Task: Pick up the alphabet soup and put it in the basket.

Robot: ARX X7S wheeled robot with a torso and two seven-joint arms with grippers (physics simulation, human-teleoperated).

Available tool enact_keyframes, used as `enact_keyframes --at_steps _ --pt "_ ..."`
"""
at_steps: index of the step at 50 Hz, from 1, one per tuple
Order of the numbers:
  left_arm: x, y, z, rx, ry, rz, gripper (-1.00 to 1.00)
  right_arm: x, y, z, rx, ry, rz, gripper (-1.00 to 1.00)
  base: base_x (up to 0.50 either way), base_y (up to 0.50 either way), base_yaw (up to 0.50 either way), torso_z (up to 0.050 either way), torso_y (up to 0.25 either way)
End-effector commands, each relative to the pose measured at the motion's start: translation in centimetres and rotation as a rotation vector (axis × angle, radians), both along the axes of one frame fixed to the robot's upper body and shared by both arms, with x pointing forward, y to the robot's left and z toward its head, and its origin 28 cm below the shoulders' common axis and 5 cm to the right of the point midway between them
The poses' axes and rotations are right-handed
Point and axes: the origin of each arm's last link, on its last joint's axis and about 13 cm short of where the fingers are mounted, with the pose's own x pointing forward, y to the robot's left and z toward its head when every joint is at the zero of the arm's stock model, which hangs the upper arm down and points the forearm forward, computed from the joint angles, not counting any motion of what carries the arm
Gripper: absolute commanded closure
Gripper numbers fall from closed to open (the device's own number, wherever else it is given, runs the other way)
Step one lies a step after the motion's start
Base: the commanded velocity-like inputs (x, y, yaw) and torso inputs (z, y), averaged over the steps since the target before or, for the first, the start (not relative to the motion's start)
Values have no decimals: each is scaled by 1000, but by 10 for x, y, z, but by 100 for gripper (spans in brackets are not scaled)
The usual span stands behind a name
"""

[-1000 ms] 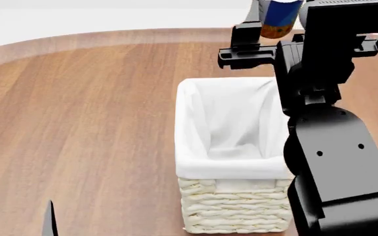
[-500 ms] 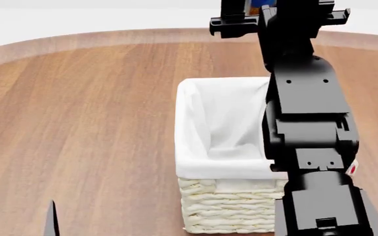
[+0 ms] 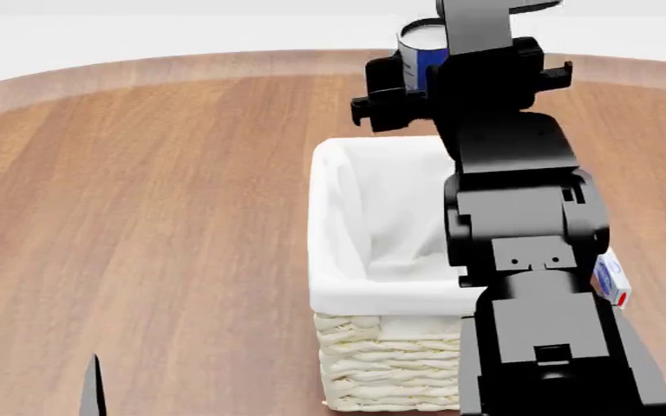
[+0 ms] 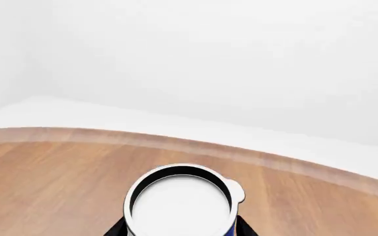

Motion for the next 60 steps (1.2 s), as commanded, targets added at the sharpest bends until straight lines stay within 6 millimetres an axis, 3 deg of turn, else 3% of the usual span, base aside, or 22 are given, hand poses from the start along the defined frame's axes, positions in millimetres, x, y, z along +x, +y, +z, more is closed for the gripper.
enact_keyframes --at_steps 1,25,33,36,42,60 --pt "1 0 -2 0 6 -2 -100 -4 0 -2 -56 138 8 100 0 0 0 0 0" --pt "2 1 -2 2 7 -4 -100 -14 -4 -35 69 360 34 100 0 0 0 1 0" --pt "1 1 -1 4 6 -3 -100 -18 7 -58 75 398 46 100 0 0 0 0 1" --pt "1 1 -1 3 6 -1 -100 -18 -5 -49 91 409 48 100 0 0 0 0 0" --pt "1 1 -1 4 7 -3 -100 -19 -10 -51 101 427 50 100 0 0 0 0 0" --pt "2 0 -2 6 7 -5 -100 -21 -13 -61 100 441 45 100 0 0 0 0 1"
